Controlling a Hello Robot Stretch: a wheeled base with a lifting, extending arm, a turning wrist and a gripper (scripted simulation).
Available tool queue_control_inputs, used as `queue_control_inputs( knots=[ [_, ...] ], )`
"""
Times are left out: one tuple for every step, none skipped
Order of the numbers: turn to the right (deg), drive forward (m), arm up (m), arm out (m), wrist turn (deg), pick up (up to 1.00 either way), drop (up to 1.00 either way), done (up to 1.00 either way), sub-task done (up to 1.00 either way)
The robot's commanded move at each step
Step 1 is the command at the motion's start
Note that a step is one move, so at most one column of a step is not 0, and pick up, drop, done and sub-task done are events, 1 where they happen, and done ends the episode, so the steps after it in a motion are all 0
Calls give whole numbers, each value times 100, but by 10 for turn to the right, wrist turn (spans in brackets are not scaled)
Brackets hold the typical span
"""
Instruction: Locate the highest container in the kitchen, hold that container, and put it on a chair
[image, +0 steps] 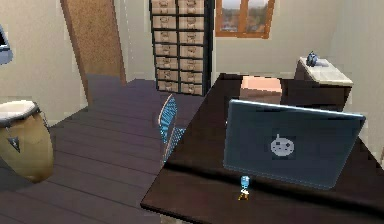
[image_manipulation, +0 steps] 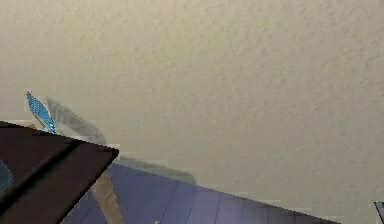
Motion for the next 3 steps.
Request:
queue_control_inputs(
  knots=[
    [0,0,-32,0,0,0,0,0,0],
    [0,0,0,0,0,0,100,0,0],
    [0,0,10,0,0,0,0,0,0]
  ],
)
